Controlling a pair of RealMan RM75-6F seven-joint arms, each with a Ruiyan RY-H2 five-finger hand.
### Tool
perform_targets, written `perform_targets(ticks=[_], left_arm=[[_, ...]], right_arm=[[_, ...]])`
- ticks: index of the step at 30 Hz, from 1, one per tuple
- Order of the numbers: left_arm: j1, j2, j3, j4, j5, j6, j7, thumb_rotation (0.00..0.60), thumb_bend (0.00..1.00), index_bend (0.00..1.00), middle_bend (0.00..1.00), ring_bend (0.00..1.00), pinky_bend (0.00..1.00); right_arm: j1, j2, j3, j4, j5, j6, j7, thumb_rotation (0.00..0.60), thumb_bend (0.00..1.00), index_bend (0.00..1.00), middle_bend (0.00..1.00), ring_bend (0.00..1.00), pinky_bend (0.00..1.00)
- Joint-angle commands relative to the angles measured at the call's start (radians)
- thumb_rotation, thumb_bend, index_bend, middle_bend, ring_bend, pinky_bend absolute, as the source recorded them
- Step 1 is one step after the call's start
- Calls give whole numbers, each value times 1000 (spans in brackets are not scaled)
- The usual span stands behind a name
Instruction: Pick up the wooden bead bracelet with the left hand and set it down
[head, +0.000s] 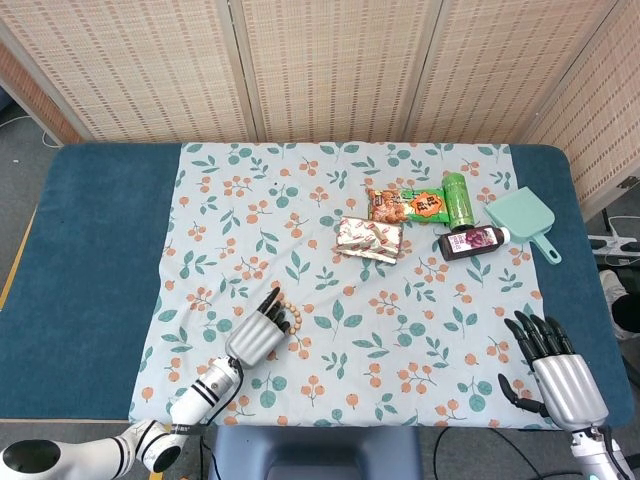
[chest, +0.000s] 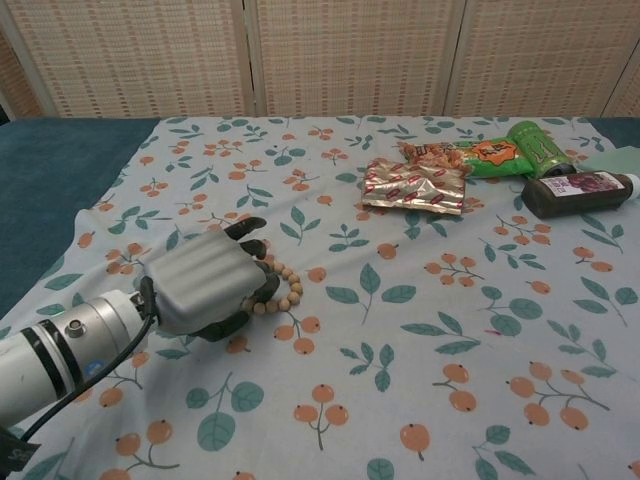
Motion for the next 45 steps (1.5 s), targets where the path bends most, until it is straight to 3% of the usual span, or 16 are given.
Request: perform_targets(ticks=[1,5,10,14,19,23,30,33,37,38,40,43,45], left_arm=[[-12,18,-16,-28,-37,-25,50,600,435,444,476,211,19],[-22,14,-20,-29,-67,-42,102,600,433,466,489,211,20],[-30,3,-18,-18,-73,-27,149,600,426,596,608,262,25],[-33,-5,-16,-7,-52,13,146,600,434,695,690,316,26],[-47,-20,-37,13,-19,78,105,600,489,724,723,351,43],[-69,-42,-104,51,-61,91,77,600,596,736,731,364,56],[-123,-39,-290,41,-250,68,98,600,758,737,737,370,48],[-143,-52,-395,51,-389,79,147,600,804,732,739,374,49],[-157,-67,-569,3,-731,106,298,600,877,728,742,385,53],[-155,-59,-617,-45,-848,103,333,600,894,727,744,386,56],[-138,-14,-763,-208,-1199,60,357,600,916,727,745,387,57],[-96,95,-976,-392,-1747,-66,289,600,942,706,735,387,49],[-68,158,-1034,-436,-1964,-167,255,600,972,669,714,377,35]], right_arm=[[-1,2,-1,-2,-3,-1,2,277,367,0,0,0,0],[-3,4,0,-3,-7,-1,4,278,367,0,0,0,0],[-5,6,3,-4,-9,-1,11,277,367,0,0,0,0],[-7,8,4,-4,-11,-1,17,277,367,0,0,0,0],[-8,12,3,-5,-17,-3,23,277,367,0,0,0,0],[-10,17,2,-6,-24,0,34,277,367,0,0,0,0],[-11,32,0,-6,-33,1,65,278,367,0,0,0,0],[-12,38,-2,-6,-40,4,78,278,367,0,0,0,0],[-13,44,-4,-5,-47,5,90,277,367,0,0,0,0],[-13,45,-4,-5,-47,5,92,278,367,0,0,0,0],[-13,44,-3,-3,-47,3,92,277,367,0,0,0,0],[-11,42,-4,-3,-46,-5,86,278,367,0,0,0,0],[-11,40,-5,-5,-48,-8,82,278,367,0,0,0,0]])
